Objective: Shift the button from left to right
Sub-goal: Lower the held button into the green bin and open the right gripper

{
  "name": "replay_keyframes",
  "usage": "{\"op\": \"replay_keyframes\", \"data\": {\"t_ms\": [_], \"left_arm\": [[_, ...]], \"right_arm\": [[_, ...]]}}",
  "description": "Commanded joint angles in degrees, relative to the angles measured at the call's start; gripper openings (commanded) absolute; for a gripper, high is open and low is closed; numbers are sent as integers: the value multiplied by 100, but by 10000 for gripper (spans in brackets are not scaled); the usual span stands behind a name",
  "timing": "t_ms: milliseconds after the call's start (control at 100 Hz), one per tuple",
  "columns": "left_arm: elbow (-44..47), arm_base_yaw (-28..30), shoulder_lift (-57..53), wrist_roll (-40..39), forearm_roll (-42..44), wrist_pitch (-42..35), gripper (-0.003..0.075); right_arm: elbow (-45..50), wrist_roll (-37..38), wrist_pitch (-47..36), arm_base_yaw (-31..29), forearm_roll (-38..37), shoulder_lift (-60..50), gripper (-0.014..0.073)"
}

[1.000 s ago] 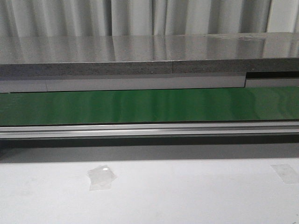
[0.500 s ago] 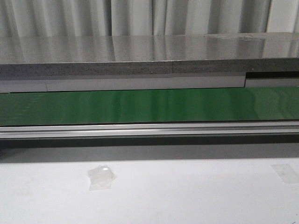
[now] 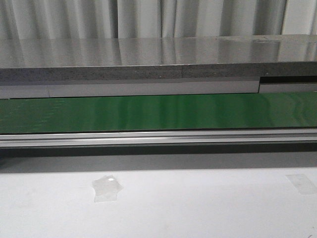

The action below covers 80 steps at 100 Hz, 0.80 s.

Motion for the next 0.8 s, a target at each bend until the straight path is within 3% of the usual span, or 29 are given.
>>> {"op": "replay_keyframes", "data": {"t_ms": [0,400,790], "left_arm": [[-158,-34,15,-6,-113,-399,-20],[-158,-34,15,-6,-113,-399,-20],[-158,-34,15,-6,-113,-399,-20]], "right_arm": [[-209,-133,-368,213,185,-531,435],[330,-152,-830,1539,664,-1791,435],[2793,-152,-1785,1951,827,-4135,435]]}}
